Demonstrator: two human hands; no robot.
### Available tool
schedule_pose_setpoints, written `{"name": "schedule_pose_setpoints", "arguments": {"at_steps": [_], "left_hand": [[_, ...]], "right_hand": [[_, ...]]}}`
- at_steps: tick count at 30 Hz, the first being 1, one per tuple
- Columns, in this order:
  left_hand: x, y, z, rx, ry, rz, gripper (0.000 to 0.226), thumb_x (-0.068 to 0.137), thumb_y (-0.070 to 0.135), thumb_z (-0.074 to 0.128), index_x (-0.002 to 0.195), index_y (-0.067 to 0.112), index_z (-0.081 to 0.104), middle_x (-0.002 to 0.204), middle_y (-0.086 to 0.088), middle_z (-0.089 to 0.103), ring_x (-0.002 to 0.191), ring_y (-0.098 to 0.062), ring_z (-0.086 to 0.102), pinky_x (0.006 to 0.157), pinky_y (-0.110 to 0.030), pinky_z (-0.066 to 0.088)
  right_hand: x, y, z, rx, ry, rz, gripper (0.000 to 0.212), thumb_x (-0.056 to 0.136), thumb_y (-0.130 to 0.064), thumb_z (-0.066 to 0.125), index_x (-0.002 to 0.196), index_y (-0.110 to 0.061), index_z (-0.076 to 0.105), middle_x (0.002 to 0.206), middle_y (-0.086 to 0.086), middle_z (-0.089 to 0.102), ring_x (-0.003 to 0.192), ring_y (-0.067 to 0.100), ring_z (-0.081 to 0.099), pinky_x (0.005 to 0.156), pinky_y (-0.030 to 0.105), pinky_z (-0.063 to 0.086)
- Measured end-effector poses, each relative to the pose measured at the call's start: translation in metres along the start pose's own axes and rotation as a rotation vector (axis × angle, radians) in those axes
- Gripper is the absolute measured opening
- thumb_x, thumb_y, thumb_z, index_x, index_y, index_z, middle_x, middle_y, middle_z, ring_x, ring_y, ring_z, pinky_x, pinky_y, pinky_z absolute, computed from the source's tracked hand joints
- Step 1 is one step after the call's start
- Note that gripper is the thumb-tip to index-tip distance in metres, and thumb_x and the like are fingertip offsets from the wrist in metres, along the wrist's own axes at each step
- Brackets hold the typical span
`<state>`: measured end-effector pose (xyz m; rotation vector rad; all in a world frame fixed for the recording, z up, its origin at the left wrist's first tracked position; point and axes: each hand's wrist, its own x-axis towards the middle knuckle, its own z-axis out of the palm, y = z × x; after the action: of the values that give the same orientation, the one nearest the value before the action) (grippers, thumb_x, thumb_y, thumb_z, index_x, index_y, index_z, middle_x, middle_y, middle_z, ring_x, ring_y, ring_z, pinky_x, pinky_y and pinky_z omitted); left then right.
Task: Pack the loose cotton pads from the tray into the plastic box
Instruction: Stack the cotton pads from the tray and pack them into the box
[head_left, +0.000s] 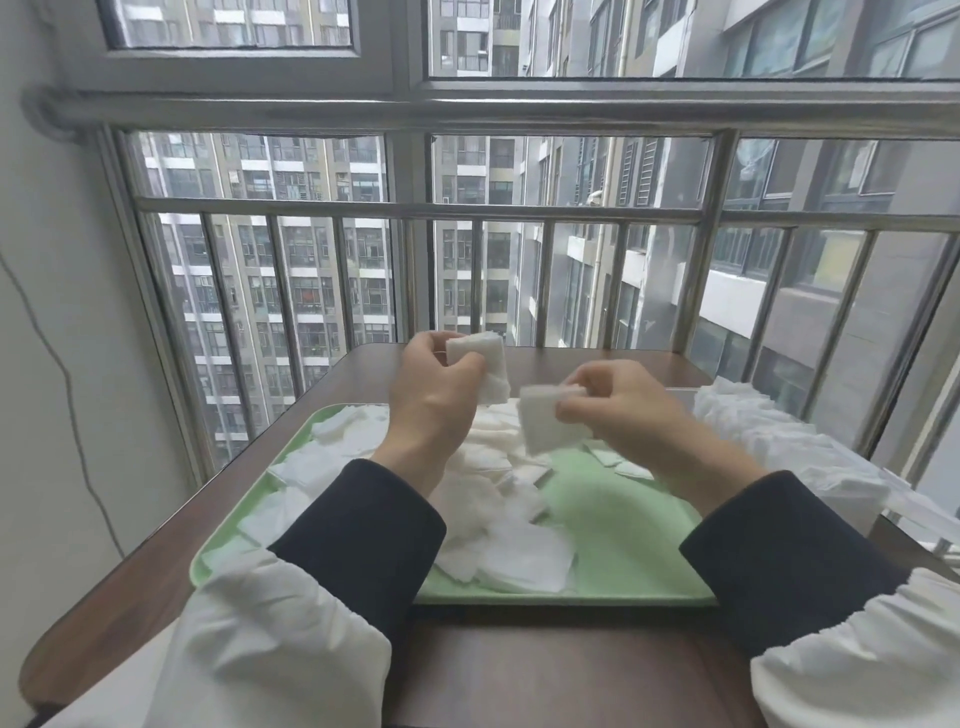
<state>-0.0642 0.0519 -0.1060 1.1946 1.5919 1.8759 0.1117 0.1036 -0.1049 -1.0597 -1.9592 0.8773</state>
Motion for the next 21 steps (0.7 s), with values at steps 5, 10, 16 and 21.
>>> {"name": "schedule_pose_setpoints", "arguments": {"at_steps": [5, 10, 16, 21], "left_hand": [[0.0, 0.0, 0.0, -0.009, 0.001, -0.001, 0.024, 0.093, 0.013, 0.056, 0.117, 0.014, 0.057, 0.103, 0.0, 0.063, 0.094, -0.019, 0.065, 0.073, -0.037, 0.062], [-0.005, 0.0, 0.004, 0.048, -0.136, 0.054, 0.026, 0.091, 0.004, 0.063, 0.116, 0.009, 0.061, 0.104, -0.006, 0.067, 0.09, -0.018, 0.068, 0.063, -0.031, 0.063], [-0.011, 0.003, 0.006, -0.069, -0.324, 0.035, 0.027, 0.083, 0.005, 0.081, 0.105, 0.011, 0.067, 0.095, -0.006, 0.077, 0.085, -0.021, 0.076, 0.065, -0.034, 0.063], [-0.014, 0.004, 0.006, -0.103, -0.369, 0.059, 0.018, 0.09, 0.016, 0.075, 0.107, 0.01, 0.07, 0.092, -0.005, 0.079, 0.085, -0.022, 0.077, 0.067, -0.033, 0.063]], "right_hand": [[-0.006, -0.011, -0.003, 0.453, -0.03, -0.031, 0.014, 0.089, 0.002, 0.058, 0.086, -0.01, 0.064, 0.092, 0.011, 0.065, 0.085, 0.023, 0.061, 0.079, 0.043, 0.057], [-0.008, -0.011, -0.005, 0.586, -0.107, -0.07, 0.021, 0.092, 0.005, 0.056, 0.08, -0.009, 0.065, 0.087, 0.007, 0.064, 0.085, 0.025, 0.058, 0.076, 0.037, 0.049], [-0.007, -0.007, -0.009, 0.639, -0.071, -0.111, 0.023, 0.084, 0.005, 0.072, 0.104, -0.005, 0.07, 0.103, 0.018, 0.073, 0.094, 0.03, 0.07, 0.078, 0.035, 0.059], [-0.006, -0.006, -0.009, 0.591, 0.016, -0.092, 0.037, 0.076, 0.002, 0.081, 0.111, -0.004, 0.069, 0.1, 0.016, 0.075, 0.094, 0.03, 0.074, 0.074, 0.033, 0.061]]}}
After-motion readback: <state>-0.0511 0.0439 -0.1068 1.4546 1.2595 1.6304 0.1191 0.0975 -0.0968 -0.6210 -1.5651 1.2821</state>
